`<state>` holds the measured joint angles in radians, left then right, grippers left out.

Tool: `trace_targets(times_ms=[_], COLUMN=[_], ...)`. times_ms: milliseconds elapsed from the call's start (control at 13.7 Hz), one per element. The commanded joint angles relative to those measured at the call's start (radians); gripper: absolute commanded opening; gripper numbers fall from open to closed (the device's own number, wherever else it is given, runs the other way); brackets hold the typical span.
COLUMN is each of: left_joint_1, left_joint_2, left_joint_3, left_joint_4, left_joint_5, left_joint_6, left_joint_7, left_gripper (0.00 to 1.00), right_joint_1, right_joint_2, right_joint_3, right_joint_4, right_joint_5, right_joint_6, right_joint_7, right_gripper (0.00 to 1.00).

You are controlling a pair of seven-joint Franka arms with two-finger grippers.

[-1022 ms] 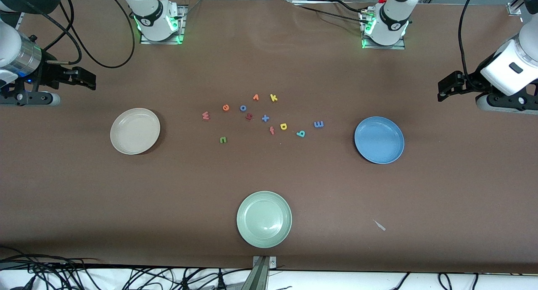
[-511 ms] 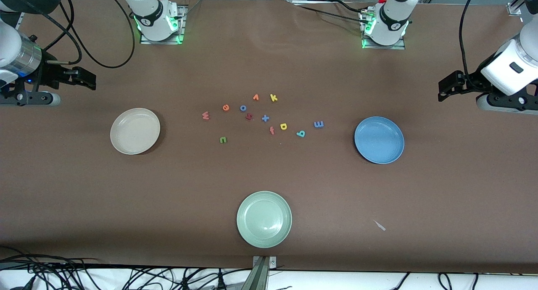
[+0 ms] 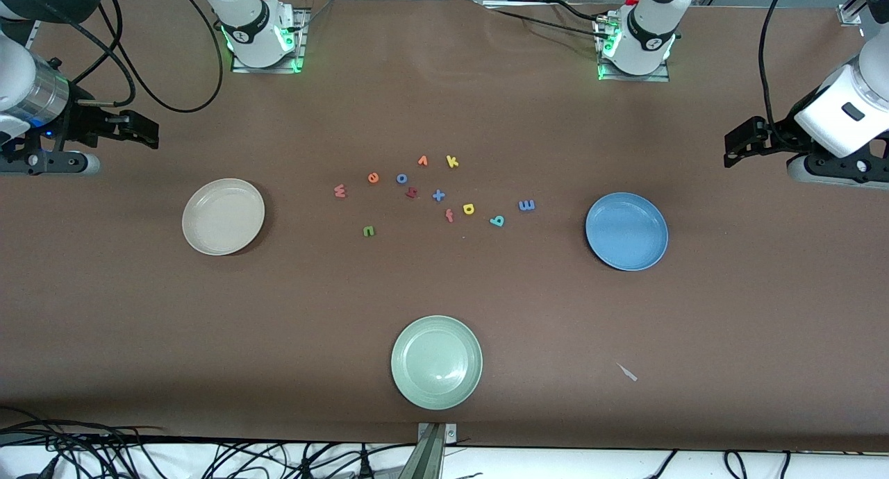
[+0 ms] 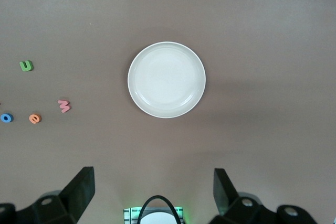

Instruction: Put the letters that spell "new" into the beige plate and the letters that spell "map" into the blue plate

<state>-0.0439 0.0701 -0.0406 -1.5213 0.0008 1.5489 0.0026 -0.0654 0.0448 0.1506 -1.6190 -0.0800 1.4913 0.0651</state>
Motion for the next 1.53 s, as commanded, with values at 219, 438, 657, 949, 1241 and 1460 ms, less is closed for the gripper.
trace_targets(times_ms=[219,438,657,949,1241,1460], left_joint_1=[0.006,0.006,0.006,0.006,0.004,-0.034], left_joint_2=[0.011,0.011,0.011,0.013,0.019,0.062], left_joint_3=[-0.002,-0.002,-0.002,-0.002,-0.004,-0.015], left_joint_4=[0.033,0.033,0.033,0.033,0.018,0.03], left_joint_5=[0.013,0.013,0.011,0.01,0.007,-0.004], left_joint_6=[-0.024,-0.024,-0.024,-0.026,-0.047,-0.049], left_joint_7=[0.022,0.022,0.022,0.02,0.022,0.022], left_gripper=[1.0,1.0,1.0,1.0,1.0,1.0], right_joint_1=[-0.01,-0.01,-0.01,-0.01,-0.01,-0.01], right_joint_2=[-0.01,-0.01,-0.01,-0.01,-0.01,-0.01], right_joint_3=[0.006,0.004,0.006,0.006,0.006,0.006], right_joint_4=[-0.01,-0.01,-0.01,-0.01,-0.01,-0.01], right_joint_5=[0.019,0.019,0.019,0.019,0.019,0.019], right_joint_6=[0.004,0.004,0.003,0.003,0.001,0.001], right_joint_7=[-0.016,-0.016,-0.016,-0.016,-0.016,-0.016], right_gripper=[1.0,1.0,1.0,1.0,1.0,1.0])
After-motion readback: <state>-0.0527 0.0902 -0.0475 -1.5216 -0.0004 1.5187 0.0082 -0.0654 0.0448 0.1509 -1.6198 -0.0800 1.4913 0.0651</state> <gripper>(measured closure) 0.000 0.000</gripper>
